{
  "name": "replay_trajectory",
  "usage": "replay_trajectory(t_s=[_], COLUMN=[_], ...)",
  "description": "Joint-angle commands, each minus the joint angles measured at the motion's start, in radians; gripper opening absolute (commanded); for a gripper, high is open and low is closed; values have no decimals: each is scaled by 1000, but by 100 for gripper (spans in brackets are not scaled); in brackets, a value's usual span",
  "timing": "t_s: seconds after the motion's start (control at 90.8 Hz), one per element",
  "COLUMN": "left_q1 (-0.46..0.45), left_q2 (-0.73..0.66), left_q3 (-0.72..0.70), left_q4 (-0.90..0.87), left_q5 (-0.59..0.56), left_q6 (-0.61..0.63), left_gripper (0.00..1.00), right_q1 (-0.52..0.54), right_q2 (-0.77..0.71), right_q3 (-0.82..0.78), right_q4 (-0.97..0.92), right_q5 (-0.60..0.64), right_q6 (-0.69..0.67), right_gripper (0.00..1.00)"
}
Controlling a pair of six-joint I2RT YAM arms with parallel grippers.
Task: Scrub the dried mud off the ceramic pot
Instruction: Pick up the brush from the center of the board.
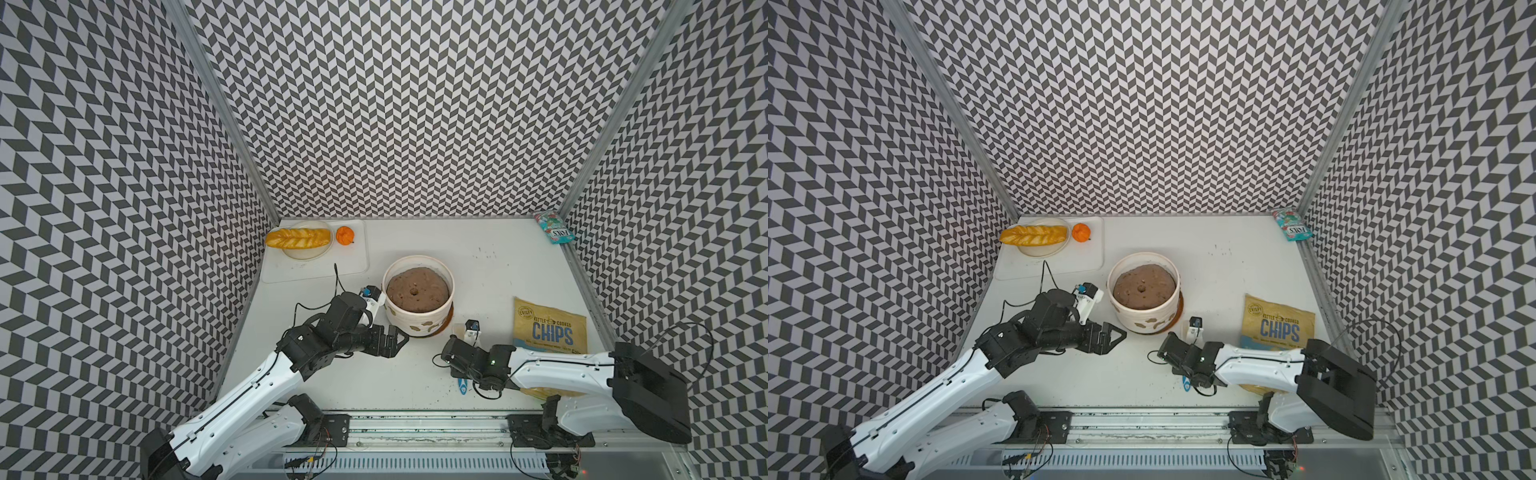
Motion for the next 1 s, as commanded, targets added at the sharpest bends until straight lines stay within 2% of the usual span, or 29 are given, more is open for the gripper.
replay_trajectory(t_s=[0.0,0.242,0.33,0.463,0.573,0.661,0.826,0.991], left_q1=[-4,-4,-3,-4,-4,-6,-13,-22], left_q2=[-9,-6,-5,18,74,115,193,233], left_q3=[51,84,93,98,126,152,200,245], left_q4=[88,185,249,405,505,584,676,706], left_q5=[31,60,43,33,35,39,54,39], left_q6=[-10,-66,-99,-178,-225,-249,-281,-292], left_gripper=[98,98,98,99,98,98,96,91], right_q1=[-13,-13,-14,-13,-15,-16,-43,-119], right_q2=[-80,-315,-393,-475,-502,-492,-441,-405], right_q3=[1,96,139,209,265,301,365,384], right_q4=[-51,-255,-234,-113,0,55,136,167], right_q5=[36,209,263,269,199,150,9,-137], right_q6=[-24,-58,-182,-393,-563,-629,-686,-698], right_gripper=[0,0,0,0,0,0,0,0])
